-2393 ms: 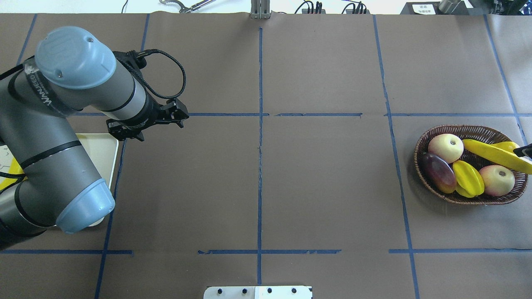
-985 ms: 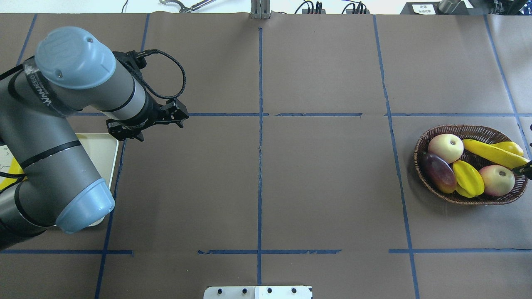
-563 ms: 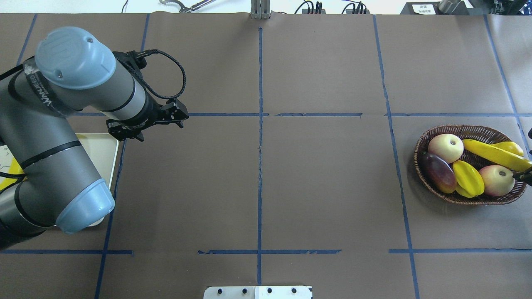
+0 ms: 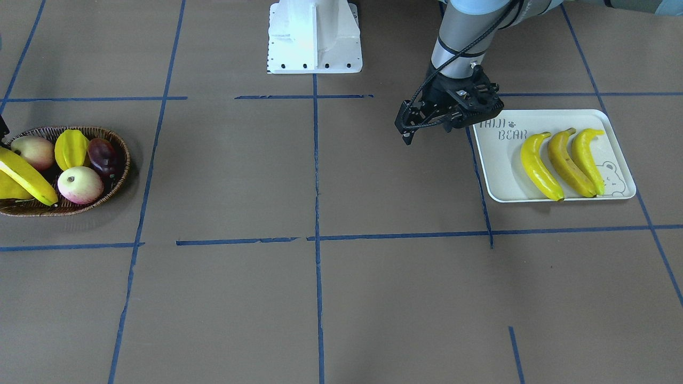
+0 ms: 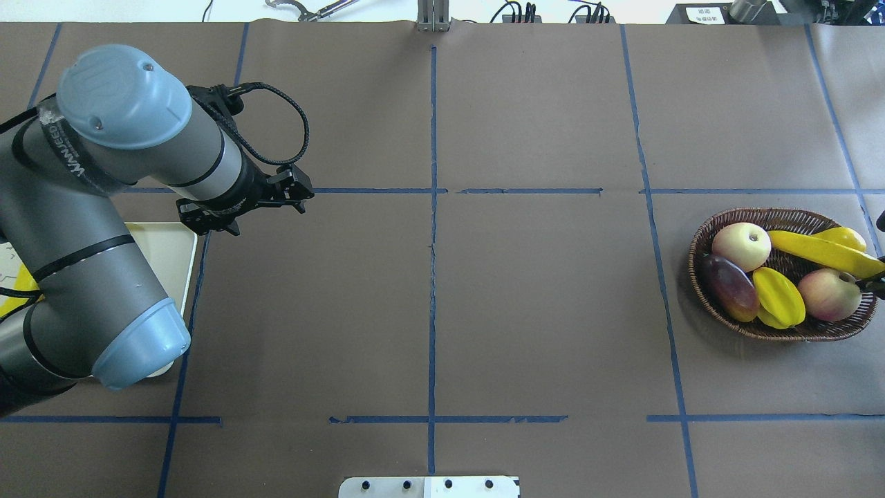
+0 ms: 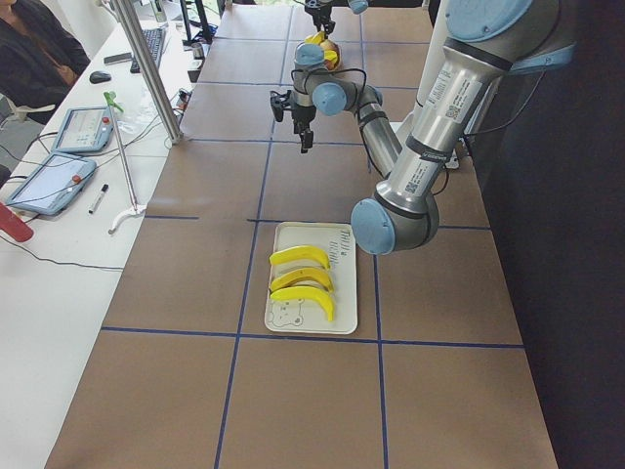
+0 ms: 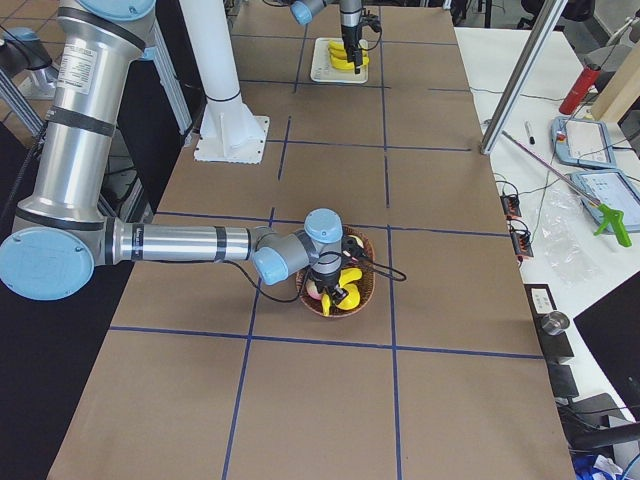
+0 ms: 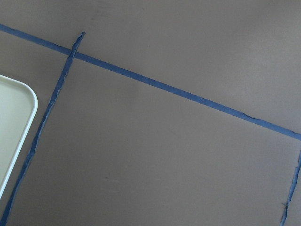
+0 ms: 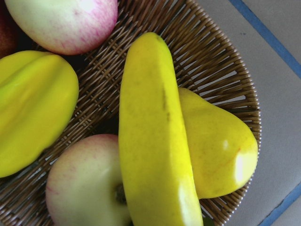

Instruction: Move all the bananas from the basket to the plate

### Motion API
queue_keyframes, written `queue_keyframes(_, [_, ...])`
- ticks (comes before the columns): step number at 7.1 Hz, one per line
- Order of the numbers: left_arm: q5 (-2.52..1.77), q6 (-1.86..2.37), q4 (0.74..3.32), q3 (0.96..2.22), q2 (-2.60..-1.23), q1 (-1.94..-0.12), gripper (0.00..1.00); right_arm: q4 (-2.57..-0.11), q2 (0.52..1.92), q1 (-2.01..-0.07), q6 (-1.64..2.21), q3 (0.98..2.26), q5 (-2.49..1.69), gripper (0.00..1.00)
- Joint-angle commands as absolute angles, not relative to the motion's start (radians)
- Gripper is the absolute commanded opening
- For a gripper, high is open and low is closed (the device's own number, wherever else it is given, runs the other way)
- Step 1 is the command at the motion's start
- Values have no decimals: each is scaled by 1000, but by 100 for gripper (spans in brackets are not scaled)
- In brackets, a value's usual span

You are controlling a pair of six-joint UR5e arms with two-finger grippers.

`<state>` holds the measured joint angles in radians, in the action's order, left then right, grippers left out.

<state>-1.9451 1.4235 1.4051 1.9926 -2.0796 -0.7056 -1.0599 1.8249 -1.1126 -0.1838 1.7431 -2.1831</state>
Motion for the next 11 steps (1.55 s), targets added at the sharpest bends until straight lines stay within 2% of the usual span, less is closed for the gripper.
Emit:
queue_keyframes(1, [-1945,1422,1407,1993,-2076,-706,100,-1054,1825,-1114,-184,1746,-2183,35])
queue_keyframes(3, [-1945,1422,1413,1993,-2071,-704,100,-1049,1832,-1117,-184,1753,-2186,10])
queue_keyframes(4, [-1945,1422,1413,1993,-2071,-704,100,-1049,1838,-1126,-184,1772,-2194,1])
queue_keyframes(9, [-1945,1424,1414,1991,-2077,-700,100,-1077,1838,-1304,-173,1832,-2362,0])
queue_keyframes(11, [-1945,1425,1446,1994,-2083,-698,100,-1114,1725,-1304,-17,1833,-2416,0])
